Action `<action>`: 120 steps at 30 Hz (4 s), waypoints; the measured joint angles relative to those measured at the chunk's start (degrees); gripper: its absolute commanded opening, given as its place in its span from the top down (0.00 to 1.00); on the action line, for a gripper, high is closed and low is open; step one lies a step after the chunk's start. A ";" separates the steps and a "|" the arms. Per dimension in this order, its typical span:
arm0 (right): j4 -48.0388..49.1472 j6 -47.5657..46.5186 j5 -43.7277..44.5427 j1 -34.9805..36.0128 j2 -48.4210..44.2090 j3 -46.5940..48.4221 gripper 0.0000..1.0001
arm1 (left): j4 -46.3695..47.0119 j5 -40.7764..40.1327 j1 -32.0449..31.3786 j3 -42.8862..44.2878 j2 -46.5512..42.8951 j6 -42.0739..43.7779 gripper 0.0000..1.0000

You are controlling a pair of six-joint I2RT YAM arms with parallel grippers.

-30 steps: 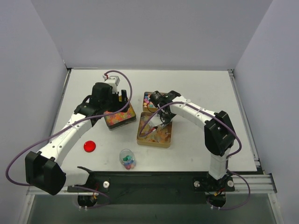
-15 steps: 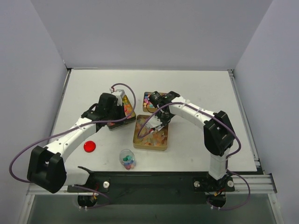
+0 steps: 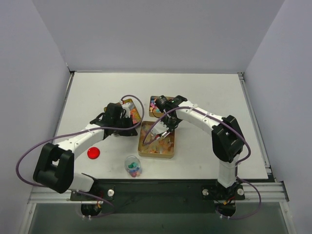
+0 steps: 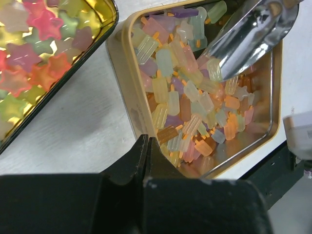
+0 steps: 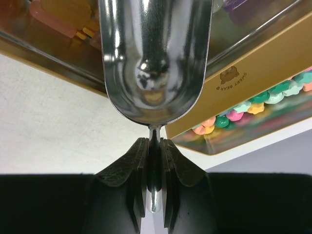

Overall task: Pack the candies
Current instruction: Scoop the fake candies from the storage box.

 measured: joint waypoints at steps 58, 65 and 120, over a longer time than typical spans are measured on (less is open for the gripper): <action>4.66 1.38 -2.73 6.91 -1.27 -6.60 1.00 | 5.44 7.10 -1.75 6.60 12.52 -3.58 0.83; 4.85 2.32 -1.29 7.06 -1.27 -6.64 1.00 | 2.40 4.46 -2.47 10.88 16.00 -4.02 0.84; 2.14 6.23 11.41 13.16 1.86 -4.37 1.00 | -10.58 -6.75 -6.10 23.58 24.96 -13.11 1.00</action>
